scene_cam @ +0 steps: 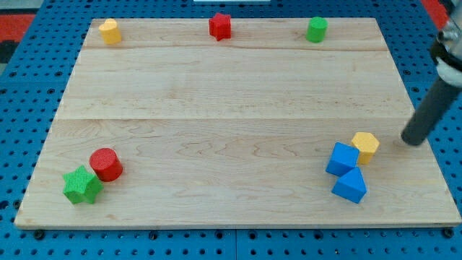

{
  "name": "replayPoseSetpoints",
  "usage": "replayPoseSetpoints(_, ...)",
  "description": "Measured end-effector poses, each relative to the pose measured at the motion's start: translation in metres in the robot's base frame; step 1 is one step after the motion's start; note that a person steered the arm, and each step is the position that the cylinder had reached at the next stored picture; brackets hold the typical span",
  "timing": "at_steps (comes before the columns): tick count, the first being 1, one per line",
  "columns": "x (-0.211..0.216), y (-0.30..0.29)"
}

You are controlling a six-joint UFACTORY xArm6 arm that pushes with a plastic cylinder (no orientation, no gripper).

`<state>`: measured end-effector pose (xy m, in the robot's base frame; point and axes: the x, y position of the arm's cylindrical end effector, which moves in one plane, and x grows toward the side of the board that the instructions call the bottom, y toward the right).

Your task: Place the hexagon to the center left of the board

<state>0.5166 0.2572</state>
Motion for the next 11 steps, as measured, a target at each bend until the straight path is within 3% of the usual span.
replayPoseSetpoints(1,-0.007,-0.084)
replayPoseSetpoints(2,-0.073,-0.16)
replayPoseSetpoints(3,-0.109,-0.215)
replayPoseSetpoints(4,-0.136,-0.156)
replayPoseSetpoints(7,-0.12,-0.398)
replayPoseSetpoints(8,-0.142,-0.351)
replayPoseSetpoints(9,-0.171,-0.372)
replayPoseSetpoints(11,-0.139,-0.446)
